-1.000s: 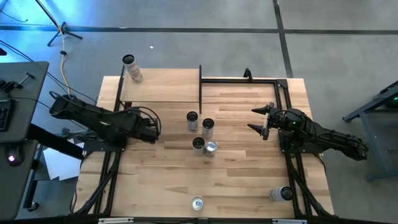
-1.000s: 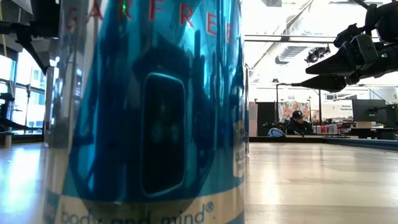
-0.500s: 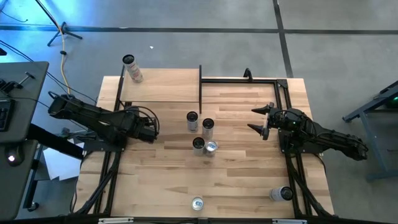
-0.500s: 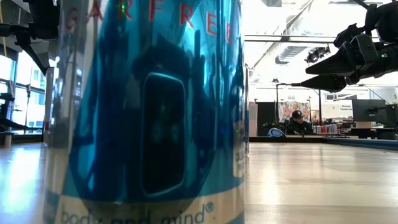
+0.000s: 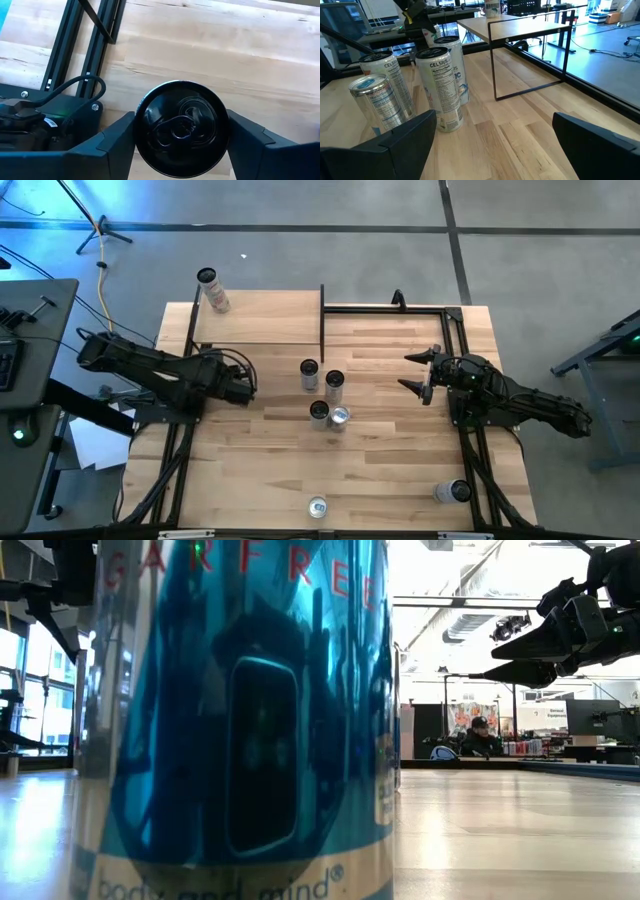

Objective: Place canned beverage on shelf
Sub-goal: Put the white pink soda can on the shelf aligned with the other white pink soda can

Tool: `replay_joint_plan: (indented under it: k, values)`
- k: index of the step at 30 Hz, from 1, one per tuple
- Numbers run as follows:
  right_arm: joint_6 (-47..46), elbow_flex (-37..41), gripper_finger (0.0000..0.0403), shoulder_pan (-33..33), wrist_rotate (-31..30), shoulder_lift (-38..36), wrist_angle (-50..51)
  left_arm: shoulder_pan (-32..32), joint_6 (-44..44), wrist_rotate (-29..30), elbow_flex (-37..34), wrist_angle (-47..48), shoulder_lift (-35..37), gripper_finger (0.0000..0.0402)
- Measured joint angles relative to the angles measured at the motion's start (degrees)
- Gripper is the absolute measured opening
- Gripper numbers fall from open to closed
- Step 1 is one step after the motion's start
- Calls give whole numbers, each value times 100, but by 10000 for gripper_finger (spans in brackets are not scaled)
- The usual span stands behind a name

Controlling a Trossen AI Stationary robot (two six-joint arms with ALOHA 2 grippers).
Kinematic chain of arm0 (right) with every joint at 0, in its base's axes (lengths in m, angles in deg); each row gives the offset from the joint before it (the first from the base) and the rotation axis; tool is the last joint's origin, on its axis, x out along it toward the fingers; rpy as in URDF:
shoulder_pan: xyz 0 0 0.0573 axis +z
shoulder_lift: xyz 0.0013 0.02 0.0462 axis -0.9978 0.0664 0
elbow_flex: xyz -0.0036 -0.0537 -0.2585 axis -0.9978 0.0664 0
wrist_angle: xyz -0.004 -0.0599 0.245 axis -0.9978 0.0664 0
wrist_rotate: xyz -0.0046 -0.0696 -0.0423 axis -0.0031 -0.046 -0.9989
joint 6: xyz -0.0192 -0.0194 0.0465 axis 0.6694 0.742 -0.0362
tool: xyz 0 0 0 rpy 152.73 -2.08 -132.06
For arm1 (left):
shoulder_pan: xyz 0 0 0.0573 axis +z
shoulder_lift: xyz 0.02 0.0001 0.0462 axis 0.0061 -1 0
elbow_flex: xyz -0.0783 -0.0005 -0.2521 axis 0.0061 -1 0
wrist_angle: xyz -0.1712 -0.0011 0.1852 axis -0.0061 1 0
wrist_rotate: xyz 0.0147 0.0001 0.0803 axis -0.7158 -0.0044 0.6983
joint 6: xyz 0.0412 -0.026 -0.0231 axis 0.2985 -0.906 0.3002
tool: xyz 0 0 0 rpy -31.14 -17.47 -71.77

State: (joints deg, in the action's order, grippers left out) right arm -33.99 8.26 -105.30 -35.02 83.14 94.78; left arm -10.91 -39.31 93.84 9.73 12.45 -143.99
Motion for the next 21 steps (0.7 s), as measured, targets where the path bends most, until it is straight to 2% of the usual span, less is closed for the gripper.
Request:
replay_joint_plan:
  k: [7, 21]
  values:
    - [0, 0, 387, 2, 0, -1, 0, 119, -65, 270, -354, -216, 15, 253]
    - [0, 0, 387, 0, 0, -1, 0, 117, -258, -2, -658, -629, 0, 264]
